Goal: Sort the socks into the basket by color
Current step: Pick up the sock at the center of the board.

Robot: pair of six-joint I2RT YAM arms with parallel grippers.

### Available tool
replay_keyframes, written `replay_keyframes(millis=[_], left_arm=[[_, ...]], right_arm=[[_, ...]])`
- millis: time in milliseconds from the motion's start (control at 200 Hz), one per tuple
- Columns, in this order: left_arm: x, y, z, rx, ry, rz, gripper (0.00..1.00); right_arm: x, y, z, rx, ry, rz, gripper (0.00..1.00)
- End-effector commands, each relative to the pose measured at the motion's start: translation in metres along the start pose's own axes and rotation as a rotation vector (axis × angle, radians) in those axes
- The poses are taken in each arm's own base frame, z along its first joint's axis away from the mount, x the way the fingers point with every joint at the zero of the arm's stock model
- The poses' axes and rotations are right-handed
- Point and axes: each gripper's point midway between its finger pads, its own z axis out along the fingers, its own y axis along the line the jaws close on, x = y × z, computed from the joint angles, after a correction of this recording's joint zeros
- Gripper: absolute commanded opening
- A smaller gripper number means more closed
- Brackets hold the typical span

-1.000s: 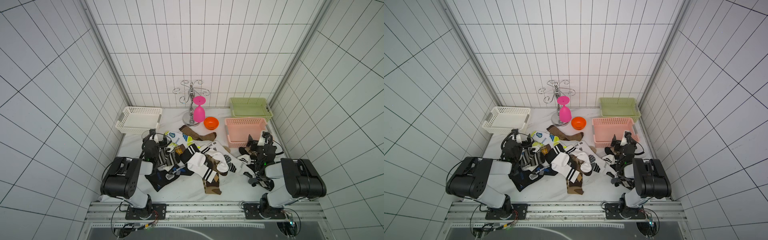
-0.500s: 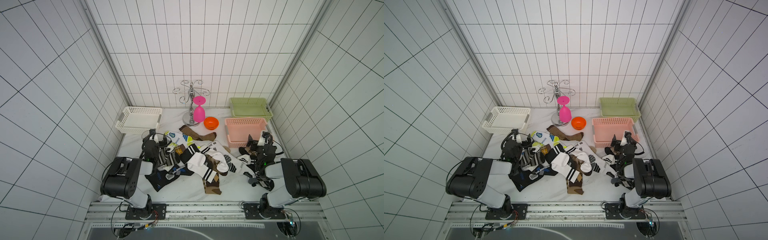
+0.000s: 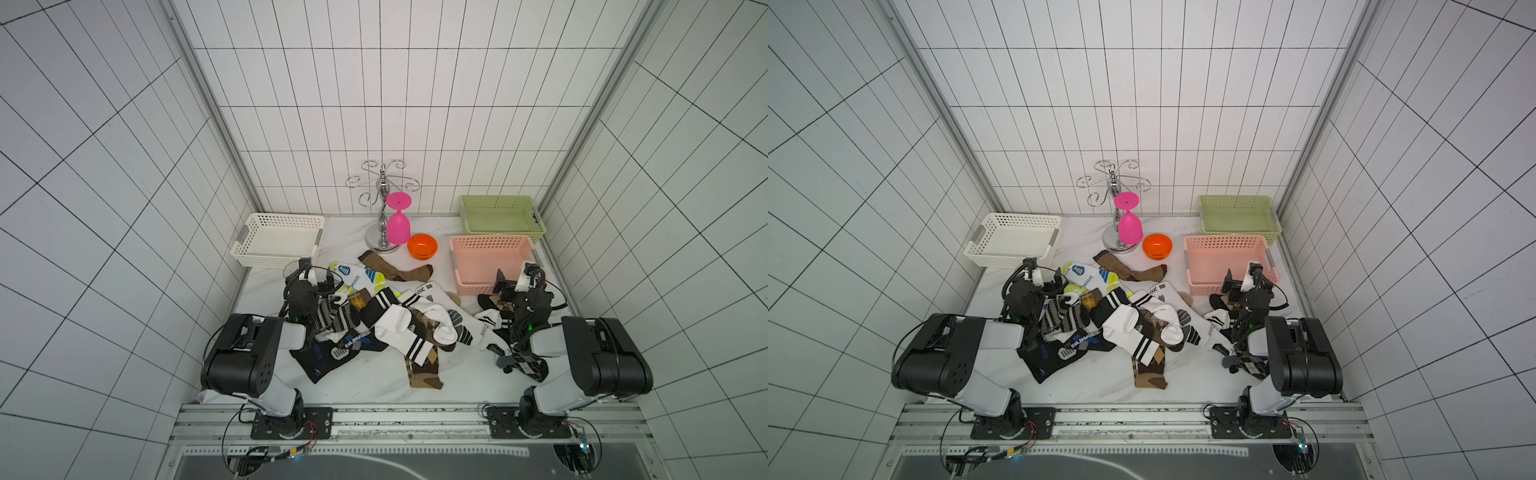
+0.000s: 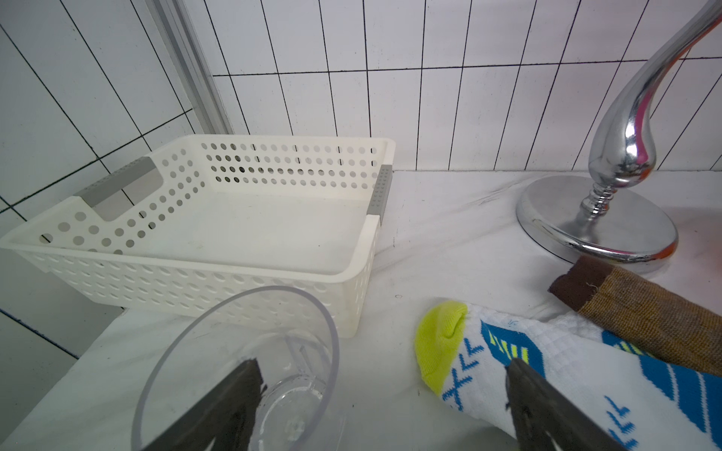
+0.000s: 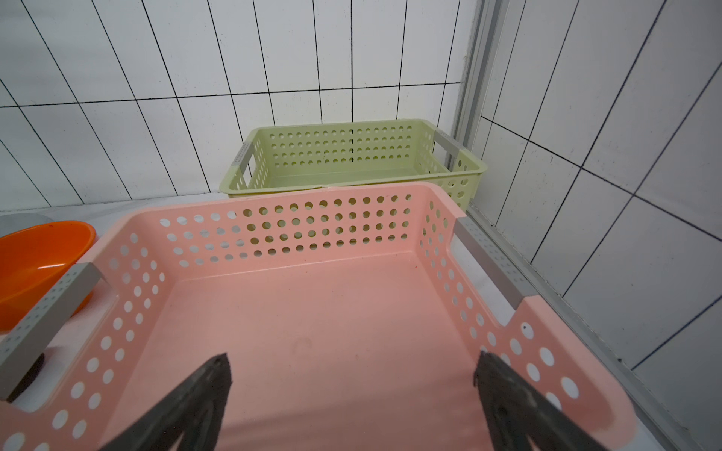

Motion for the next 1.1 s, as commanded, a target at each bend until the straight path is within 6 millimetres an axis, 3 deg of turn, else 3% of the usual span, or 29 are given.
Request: replay_keyframes(millis=[0,135,265,435,570,710,919,1094], left_arm=[[-0.009,0.000,0.000,0.005,-0.029,0.004,0.98],[-0.017,-0.015,-0.002,0.085,-0.047,0.053,0.98],[-0.030,-0.015,-0.005,0.085,-0.056,0.050,0.98],[-0.042,-0.018,-0.003,0.088,0.016,0.054,0.97],[-0.055,-0.019,-0.008,0.082,-0.007,0.028,0.97],[-0.066,-0.024,-0.011,0.093,-0.010,-0.014,0.98],[-0.082,-0.051,-0.018,0.128,0.065,-0.062,0.98],[-0.095,-0.082,-0.032,0.180,0.113,-0.065,0.98]], right_arm=[[0.001,0.002,-0.004,-0.013,-0.009,-0.016,0.99],[-0.003,-0.007,-0.004,0.041,-0.012,0.015,0.99],[-0.011,-0.016,0.003,0.080,0.035,0.039,0.99],[-0.016,-0.025,-0.005,0.136,0.067,0.121,0.99],[-0.018,-0.019,-0.003,0.113,0.135,0.144,0.99],[-0.017,-0.034,-0.007,0.221,0.243,0.328,0.99],[-0.034,-0.003,-0.006,0.061,0.308,0.458,0.99],[-0.048,0.034,-0.006,-0.065,0.437,0.397,0.99]])
